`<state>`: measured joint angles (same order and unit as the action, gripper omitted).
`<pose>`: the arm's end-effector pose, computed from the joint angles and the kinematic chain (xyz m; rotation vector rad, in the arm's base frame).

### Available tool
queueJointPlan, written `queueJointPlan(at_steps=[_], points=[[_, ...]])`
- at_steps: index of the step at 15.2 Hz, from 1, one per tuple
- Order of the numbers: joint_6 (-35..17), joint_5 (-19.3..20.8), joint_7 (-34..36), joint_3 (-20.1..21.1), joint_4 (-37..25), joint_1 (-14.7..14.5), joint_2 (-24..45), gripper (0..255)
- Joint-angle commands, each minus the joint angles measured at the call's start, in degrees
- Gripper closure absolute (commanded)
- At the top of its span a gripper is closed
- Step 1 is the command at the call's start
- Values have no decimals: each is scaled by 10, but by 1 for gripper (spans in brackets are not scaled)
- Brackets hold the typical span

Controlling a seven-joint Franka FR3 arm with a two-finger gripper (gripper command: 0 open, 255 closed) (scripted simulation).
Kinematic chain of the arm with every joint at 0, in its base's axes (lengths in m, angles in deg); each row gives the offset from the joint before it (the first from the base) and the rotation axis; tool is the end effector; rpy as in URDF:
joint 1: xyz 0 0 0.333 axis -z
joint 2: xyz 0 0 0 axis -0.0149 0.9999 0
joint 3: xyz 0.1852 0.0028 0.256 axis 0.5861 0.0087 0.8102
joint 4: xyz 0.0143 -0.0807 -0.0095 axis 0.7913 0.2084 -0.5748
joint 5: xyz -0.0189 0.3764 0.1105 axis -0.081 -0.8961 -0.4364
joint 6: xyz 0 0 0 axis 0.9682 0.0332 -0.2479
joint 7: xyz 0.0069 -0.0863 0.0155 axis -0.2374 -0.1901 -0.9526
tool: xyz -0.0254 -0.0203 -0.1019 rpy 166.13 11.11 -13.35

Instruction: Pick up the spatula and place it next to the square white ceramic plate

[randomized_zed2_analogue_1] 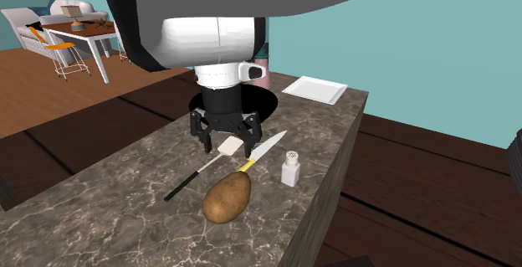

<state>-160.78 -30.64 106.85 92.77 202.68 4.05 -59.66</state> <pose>0.4041 0.0914 0.4612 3.0428 -0.6779 -0.1481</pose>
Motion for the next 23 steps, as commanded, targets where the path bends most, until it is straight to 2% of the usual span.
queueJointPlan(at_steps=[1, 6, 11, 19, 23], points=[[-31, -5, 47, 17, -11, 3, 36, 0], [-102, 5, 156, 49, -60, 14, 143, 0], [-156, 37, 268, 63, -128, 16, 255, 0], [-215, 50, 281, 63, -104, 12, 292, 0], [-215, 50, 281, 63, -104, 12, 292, 0]])
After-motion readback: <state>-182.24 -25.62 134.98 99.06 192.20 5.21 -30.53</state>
